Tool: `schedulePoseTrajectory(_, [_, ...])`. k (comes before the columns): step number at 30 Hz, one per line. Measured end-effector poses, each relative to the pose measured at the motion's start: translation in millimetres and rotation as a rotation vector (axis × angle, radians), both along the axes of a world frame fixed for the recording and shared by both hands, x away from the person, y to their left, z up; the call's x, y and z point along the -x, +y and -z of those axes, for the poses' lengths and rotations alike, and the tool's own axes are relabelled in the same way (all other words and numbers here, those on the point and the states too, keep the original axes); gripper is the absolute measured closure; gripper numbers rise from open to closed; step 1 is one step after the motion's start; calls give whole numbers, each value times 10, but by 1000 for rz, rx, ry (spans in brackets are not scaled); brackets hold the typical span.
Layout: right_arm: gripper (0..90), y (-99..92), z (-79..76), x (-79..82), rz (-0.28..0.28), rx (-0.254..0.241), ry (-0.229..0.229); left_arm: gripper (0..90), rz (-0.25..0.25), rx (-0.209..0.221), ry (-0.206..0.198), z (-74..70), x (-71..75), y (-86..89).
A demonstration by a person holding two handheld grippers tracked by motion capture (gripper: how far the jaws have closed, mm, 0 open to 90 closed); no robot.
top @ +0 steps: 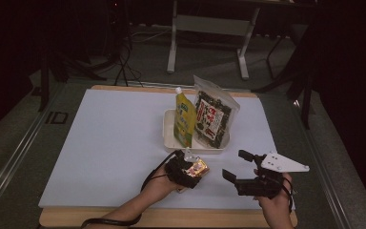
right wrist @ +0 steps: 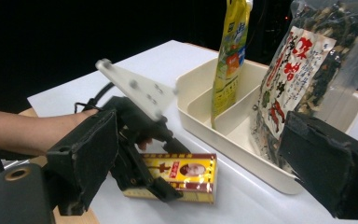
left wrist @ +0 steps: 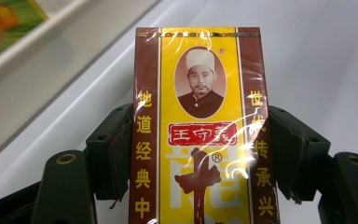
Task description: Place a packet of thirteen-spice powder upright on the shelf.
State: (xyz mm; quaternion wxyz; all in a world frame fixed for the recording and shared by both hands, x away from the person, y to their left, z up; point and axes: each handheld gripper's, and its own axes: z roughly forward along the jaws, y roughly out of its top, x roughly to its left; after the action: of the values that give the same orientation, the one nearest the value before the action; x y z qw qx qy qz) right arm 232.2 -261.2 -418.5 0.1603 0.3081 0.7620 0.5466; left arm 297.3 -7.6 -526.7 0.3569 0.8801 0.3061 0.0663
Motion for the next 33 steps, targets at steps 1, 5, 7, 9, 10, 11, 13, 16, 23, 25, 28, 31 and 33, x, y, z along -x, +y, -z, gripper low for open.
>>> schedulePoseTrajectory(1, [114, 4, -2, 1, 0, 1, -1, 315, -7, 24, 14, -13, 4, 32])
schedulePoseTrajectory(5, [114, 25, -21, 6, -2, -2, -2, 315, 3, 109, 28, -80, 48, 137])
schedulePoseTrajectory(7, [114, 32, -29, 6, -3, -2, -1, 316, 16, 139, 23, -114, 78, 173])
schedulePoseTrajectory(9, [114, 37, -34, 1, -5, -2, -1, 316, 29, 177, 14, -148, 111, 210])
schedulePoseTrajectory(10, [114, 39, -37, 0, -2, -3, -4, 316, 33, 198, 1, -165, 132, 228])
schedulePoseTrajectory(11, [114, 43, -39, -1, 0, 1, -10, 316, 39, 205, -3, -184, 146, 247])
schedulePoseTrajectory(13, [114, 52, -47, 0, 5, 11, -14, 317, 56, 231, -21, -208, 173, 277])
schedulePoseTrajectory(16, [114, 69, -66, -2, 2, 22, -20, 318, 64, 250, -31, -237, 205, 312])
schedulePoseTrajectory(23, [103, 115, -89, 2, 50, 6, -54, 317, 65, 315, -85, -292, 298, 372])
schedulePoseTrajectory(25, [103, 121, -100, -9, 53, -26, -28, 317, 70, 343, -101, -305, 312, 393])
schedulePoseTrajectory(28, [104, 139, -117, -12, 77, -28, -33, 317, 72, 375, -121, -319, 332, 410])
schedulePoseTrajectory(31, [105, 174, -129, 5, 75, -8, -49, 317, 75, 401, -145, -328, 355, 420])
schedulePoseTrajectory(33, [121, 195, -129, 5, 58, -12, -34, 317, 84, 436, -150, -331, 362, 431])
